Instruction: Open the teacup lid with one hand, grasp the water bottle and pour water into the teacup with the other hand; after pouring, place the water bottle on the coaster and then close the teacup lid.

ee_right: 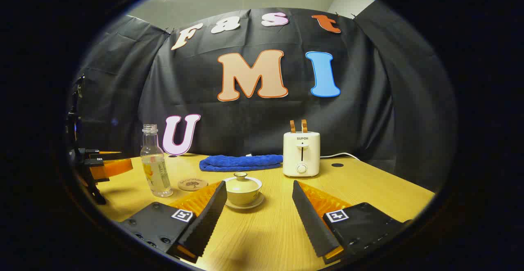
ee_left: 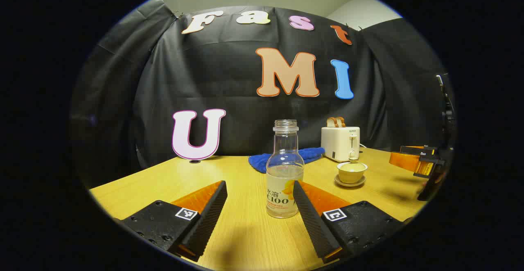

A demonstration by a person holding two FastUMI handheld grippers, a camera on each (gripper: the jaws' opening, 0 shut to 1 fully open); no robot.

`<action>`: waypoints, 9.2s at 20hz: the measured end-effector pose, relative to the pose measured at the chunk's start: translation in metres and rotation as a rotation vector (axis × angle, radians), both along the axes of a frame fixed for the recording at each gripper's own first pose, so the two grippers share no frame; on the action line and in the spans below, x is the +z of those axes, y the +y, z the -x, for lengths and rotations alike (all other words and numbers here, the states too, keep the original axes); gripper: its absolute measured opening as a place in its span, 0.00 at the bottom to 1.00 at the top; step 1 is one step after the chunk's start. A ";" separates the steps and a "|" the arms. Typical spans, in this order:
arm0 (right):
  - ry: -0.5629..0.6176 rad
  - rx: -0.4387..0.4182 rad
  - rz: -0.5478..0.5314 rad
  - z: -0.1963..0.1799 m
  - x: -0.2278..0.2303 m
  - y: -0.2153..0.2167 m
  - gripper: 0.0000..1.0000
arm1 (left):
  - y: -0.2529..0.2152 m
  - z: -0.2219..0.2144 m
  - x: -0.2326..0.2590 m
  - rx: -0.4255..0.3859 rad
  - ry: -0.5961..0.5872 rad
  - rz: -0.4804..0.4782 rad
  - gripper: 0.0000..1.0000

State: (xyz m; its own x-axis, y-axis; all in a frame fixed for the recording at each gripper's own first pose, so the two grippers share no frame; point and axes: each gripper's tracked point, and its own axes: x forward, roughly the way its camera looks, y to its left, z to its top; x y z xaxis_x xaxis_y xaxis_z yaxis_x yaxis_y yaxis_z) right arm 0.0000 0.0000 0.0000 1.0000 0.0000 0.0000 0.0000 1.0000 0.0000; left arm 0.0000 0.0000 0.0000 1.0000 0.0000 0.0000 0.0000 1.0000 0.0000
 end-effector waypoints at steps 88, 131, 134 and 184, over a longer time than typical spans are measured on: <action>0.001 0.031 0.000 -0.012 -0.001 -0.011 0.30 | -0.044 -0.053 -0.021 -0.125 0.123 -0.069 0.92; -0.001 -0.098 0.003 0.005 0.001 -0.072 0.30 | -0.077 -0.131 -0.007 -0.092 0.294 -1.289 0.67; -0.001 -0.104 0.003 0.005 0.000 -0.075 0.30 | -0.076 -0.141 -0.004 -0.092 0.285 -1.401 0.68; 0.000 -0.105 0.003 0.005 0.001 -0.076 0.30 | -0.088 -0.157 0.009 -0.101 0.174 -2.136 0.68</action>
